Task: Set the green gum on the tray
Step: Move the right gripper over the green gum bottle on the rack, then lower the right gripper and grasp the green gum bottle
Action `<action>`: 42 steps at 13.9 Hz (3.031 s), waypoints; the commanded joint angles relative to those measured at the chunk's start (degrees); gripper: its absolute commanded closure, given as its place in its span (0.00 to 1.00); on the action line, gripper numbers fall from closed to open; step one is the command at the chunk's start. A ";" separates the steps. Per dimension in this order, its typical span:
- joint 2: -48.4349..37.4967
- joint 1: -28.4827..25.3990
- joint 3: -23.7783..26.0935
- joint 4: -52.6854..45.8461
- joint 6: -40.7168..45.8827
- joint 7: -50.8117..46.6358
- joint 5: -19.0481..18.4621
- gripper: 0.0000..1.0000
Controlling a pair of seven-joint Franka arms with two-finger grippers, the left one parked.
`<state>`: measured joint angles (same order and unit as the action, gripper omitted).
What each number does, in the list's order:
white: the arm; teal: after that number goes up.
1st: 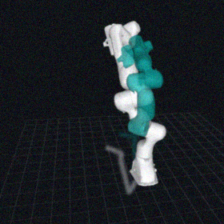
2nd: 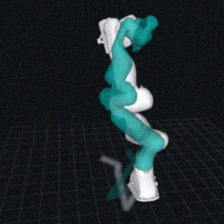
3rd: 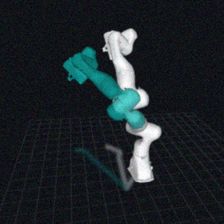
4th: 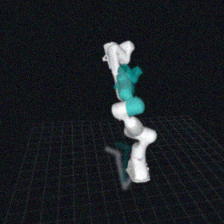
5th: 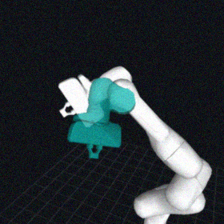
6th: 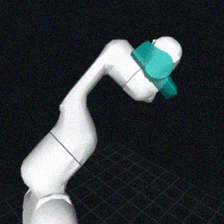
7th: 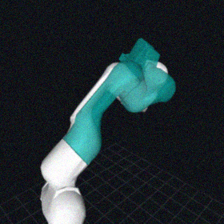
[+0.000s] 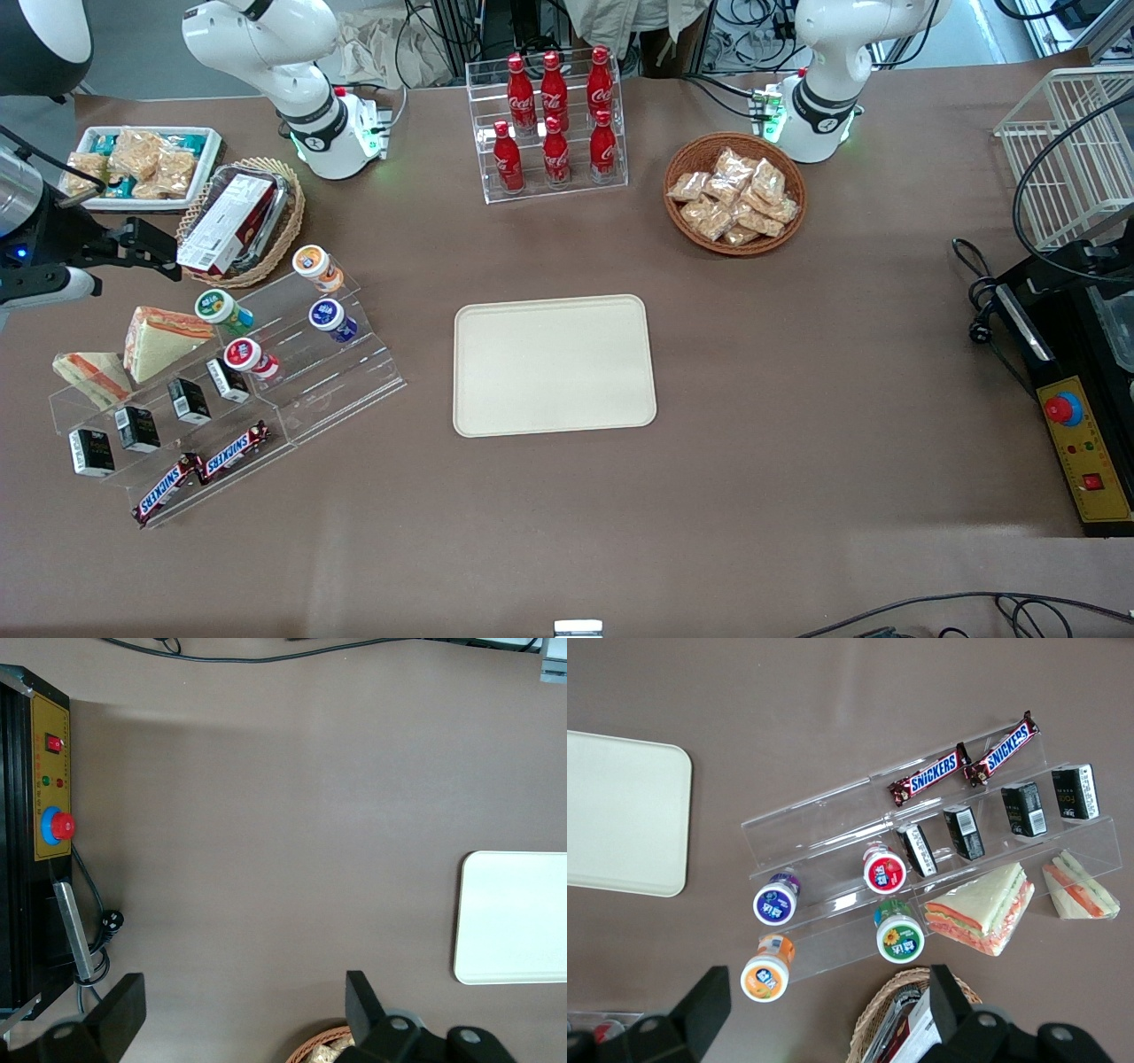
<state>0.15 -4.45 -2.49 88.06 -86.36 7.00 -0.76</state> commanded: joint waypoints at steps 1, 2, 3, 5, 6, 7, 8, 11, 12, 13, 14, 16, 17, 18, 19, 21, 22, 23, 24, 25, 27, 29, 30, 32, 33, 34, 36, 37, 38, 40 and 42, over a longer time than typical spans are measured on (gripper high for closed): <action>-0.06 0.05 -0.23 -0.60 1.37 0.91 0.67 0.00; -0.06 0.06 -0.32 -0.69 1.37 1.00 0.67 0.00; 0.03 0.23 -0.49 -0.52 1.45 1.17 0.76 0.00; -0.32 0.49 -1.11 0.01 2.94 8.59 0.76 0.00; -0.85 0.49 -2.07 0.79 2.86 11.77 0.76 0.00; -1.72 0.49 -3.47 2.54 2.77 13.37 0.76 0.00; -3.82 0.41 -4.09 5.26 1.73 14.52 0.76 0.00; -10.94 0.41 -5.59 16.85 -5.20 19.43 0.76 0.00; -12.96 0.41 -6.20 20.80 -7.75 20.76 0.67 0.00; -14.72 0.41 -6.73 24.41 -10.04 21.03 0.67 0.00; -15.87 0.41 -7.17 27.23 -11.45 21.21 0.58 0.00; -16.67 0.49 -7.70 31.98 -15.40 22.52 0.49 0.00; -16.67 0.49 -8.66 34.09 -17.59 23.05 0.41 0.00; -16.67 0.41 -9.10 36.20 -19.97 23.14 0.32 0.00; -16.67 0.49 -9.20 38.22 -22.43 23.14 0.32 0.00; -16.67 0.49 -9.20 42.00 -27.35 23.14 0.14 0.00; -16.67 0.49 -9.20 44.02 -29.72 23.14 0.14 0.00; -16.67 0.49 -9.20 45.70 -32.01 23.14 0.14 0.00; -16.58 0.49 -9.20 46.93 -33.68 23.14 0.14 0.00; -16.41 0.49 -9.46 47.81 -35.18 23.14 0.14 0.00; -16.15 0.49 -9.72 49.75 -37.64 23.14 0.14 0.00; -16.06 0.49 -9.72 51.85 -40.19 23.14 0.14 0.00; -15.88 0.49 -9.72 52.74 -41.68 23.14 0.14 0.00; -15.44 0.49 -9.72 54.41 -44.23 23.14 0.14 0.00; -15.18 0.49 -10.07 55.20 -45.38 23.14 0.14 0.00; -15.00 0.49 -10.51 55.38 -45.91 23.14 0.14 0.00; -14.56 0.49 -10.52 55.38 -45.92 23.14 0.14 0.02; -14.39 0.49 -10.52 55.38 -45.92 23.14 0.14 0.20; -14.30 0.41 -10.52 55.38 -45.83 23.14 0.14 0.56; -14.12 0.41 -10.52 55.12 -45.66 23.06 0.06 0.89; -14.12 0.41 -10.52 54.68 -45.39 22.97 0.05 0.97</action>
<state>-14.12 -3.96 -12.70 142.79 -130.95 29.46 -0.75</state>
